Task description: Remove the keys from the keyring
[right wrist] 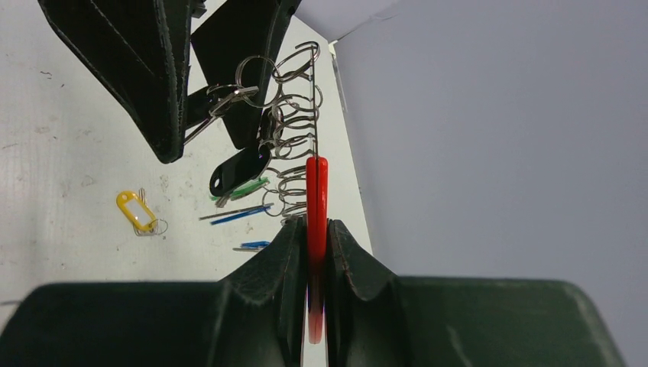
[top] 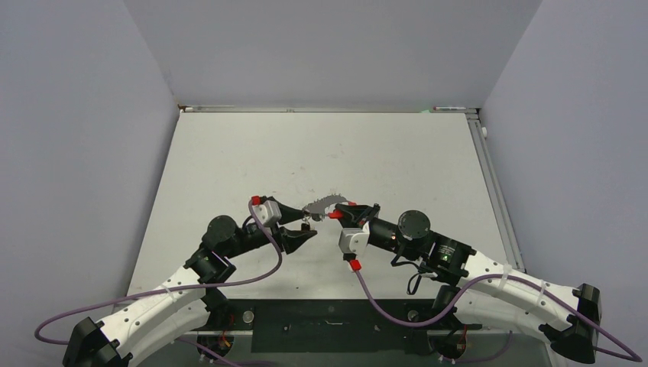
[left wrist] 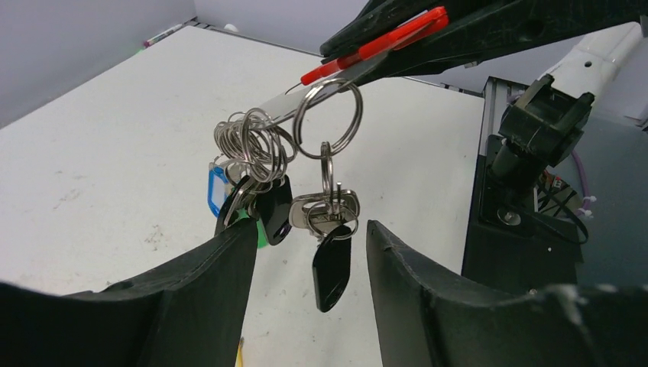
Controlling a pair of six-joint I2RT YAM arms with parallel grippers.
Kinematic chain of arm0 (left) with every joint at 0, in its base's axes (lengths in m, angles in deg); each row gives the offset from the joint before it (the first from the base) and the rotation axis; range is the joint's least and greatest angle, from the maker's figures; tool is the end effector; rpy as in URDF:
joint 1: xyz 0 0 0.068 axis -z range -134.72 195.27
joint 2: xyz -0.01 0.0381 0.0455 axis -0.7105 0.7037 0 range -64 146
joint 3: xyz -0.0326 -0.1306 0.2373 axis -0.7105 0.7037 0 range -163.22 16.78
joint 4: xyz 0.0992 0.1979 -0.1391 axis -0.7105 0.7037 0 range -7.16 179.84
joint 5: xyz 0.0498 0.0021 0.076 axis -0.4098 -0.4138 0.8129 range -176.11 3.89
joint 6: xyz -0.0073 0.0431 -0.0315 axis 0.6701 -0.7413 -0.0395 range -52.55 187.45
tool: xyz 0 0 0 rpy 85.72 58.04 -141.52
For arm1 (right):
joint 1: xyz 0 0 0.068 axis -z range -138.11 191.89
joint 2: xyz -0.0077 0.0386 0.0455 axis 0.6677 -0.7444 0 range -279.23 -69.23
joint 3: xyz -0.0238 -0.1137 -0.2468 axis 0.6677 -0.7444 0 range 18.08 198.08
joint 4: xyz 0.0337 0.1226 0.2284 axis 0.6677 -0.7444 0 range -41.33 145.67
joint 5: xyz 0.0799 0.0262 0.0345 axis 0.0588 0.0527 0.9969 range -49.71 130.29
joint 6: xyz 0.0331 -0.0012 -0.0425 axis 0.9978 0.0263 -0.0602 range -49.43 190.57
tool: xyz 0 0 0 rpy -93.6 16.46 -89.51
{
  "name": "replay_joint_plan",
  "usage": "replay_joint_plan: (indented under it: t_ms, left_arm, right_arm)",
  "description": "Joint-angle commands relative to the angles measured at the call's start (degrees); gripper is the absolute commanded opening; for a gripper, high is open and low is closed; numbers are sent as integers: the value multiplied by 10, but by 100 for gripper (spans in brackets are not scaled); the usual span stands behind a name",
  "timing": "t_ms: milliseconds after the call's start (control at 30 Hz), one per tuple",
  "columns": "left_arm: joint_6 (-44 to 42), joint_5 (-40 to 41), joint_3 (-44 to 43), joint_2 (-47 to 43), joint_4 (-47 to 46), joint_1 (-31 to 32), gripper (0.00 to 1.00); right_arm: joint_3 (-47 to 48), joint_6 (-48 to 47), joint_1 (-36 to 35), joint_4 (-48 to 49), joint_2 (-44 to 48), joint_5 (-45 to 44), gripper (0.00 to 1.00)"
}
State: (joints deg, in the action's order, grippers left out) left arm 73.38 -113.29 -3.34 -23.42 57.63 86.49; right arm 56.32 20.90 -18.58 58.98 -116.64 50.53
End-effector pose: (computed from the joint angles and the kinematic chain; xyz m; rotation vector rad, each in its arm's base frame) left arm 0.1212 -0.1277 0.2646 0.8472 1.3373 -1.0045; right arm 0.0937 0.1782 0.3169 -1.4503 0.8476 0.2915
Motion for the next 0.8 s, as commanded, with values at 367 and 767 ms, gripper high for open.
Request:
replay_joint_plan:
  t_ms: [367,767]
  left_arm:
    - [47,-22,-10,-1,-44,3,48]
    - [35,-35,-23,-32,22,2,0]
  right_arm:
    - [21,19,-4,59,7,-15,5]
    - [2,33,2,56,16,-29,5]
